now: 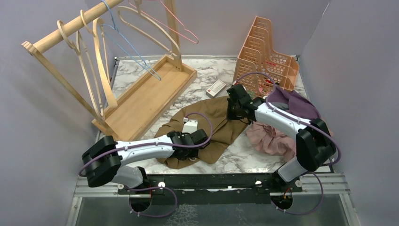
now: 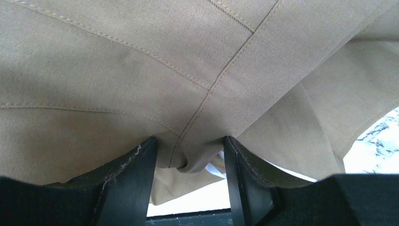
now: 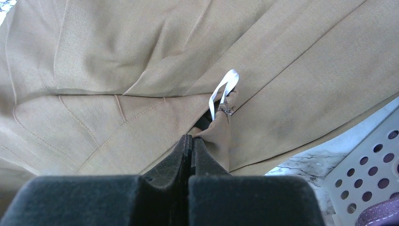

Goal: Place the skirt on the hanger
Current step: Adjust the skirt at the center of the board.

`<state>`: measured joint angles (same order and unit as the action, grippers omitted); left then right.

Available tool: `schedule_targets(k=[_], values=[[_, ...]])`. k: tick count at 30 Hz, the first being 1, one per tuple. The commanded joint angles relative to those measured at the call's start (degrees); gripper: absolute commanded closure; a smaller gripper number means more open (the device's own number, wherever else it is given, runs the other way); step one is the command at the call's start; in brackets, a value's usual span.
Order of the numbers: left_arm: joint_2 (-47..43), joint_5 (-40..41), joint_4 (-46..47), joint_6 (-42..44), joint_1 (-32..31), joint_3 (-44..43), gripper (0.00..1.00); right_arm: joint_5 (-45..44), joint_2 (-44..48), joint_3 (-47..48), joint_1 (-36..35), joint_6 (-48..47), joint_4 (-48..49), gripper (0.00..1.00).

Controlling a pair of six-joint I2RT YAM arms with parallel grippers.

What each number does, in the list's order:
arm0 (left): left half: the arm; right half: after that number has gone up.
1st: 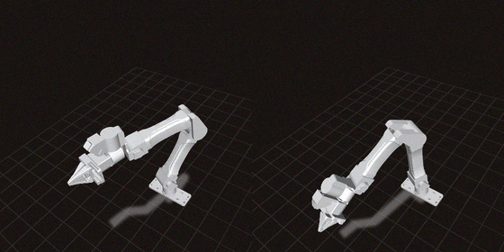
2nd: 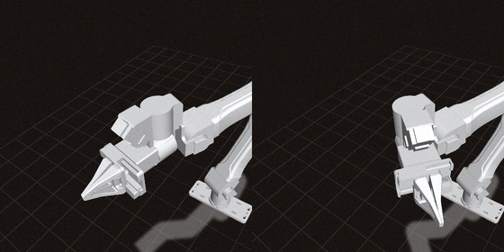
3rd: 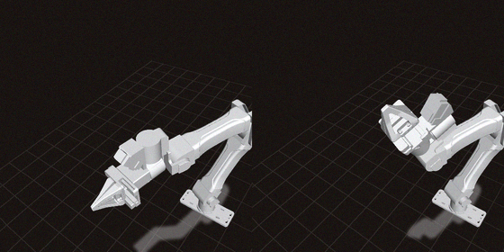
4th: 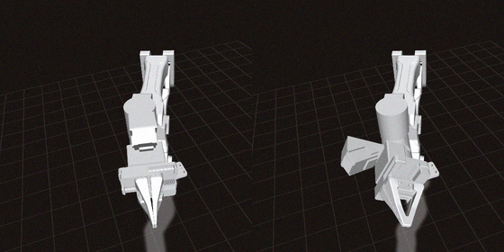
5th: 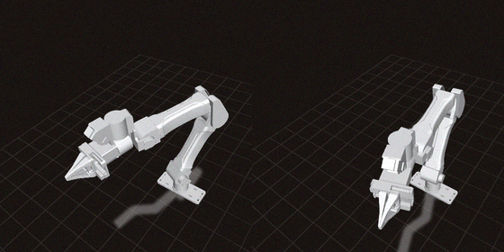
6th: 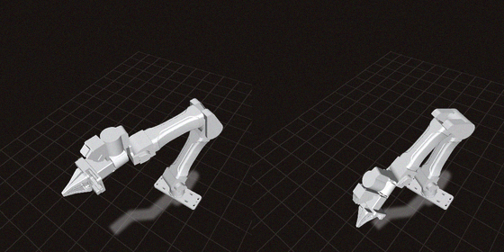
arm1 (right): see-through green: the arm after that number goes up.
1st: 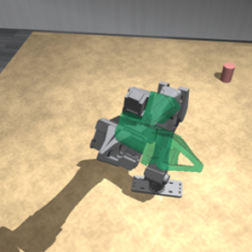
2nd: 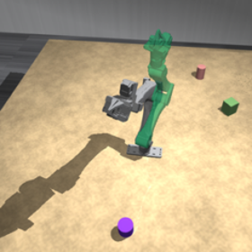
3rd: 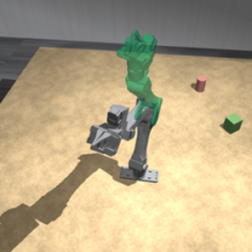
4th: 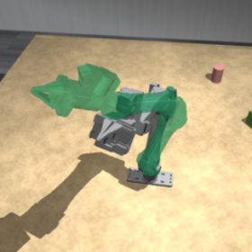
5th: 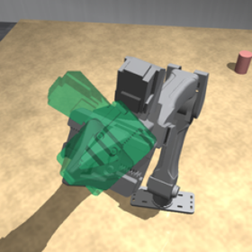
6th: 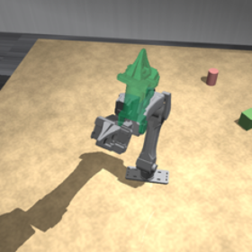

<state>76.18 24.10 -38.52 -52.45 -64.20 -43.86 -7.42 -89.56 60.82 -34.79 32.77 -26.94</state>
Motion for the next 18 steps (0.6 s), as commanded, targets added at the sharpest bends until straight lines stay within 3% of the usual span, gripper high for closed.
schedule_targets(k=[1, 4, 6, 13, 18], values=[[2.4, 0.3, 2.6, 1.3, 0.8, -0.1, 0.43, -1.1, 2.1, -1.2, 0.1, 1.4, 1.1, 0.99], [2.9, 0.1, 2.7, 2.3, 1.9, 0.1, 0.45, -1.1, 2.5, -1.6, 0.1, 1.5, 1.2, 0.99], [2.6, 0.2, 2.7, 2.7, 2.8, 0.5, 0.53, -0.9, 2.8, -1.8, 0.1, 0.9, 1.2, 0.99], [-0.1, -2.3, 3.8, 7.2, 8.4, 1.6, 0.98, 0.6, 7.4, -2.6, 0.1, -4.8, 2.7, 0.99], [-6.4, -8.1, 3.8, 11.4, 14.0, -0.5, 1.00, 2.1, 11.4, -2.9, 0.1, -7.5, 2.6, 0.99]])
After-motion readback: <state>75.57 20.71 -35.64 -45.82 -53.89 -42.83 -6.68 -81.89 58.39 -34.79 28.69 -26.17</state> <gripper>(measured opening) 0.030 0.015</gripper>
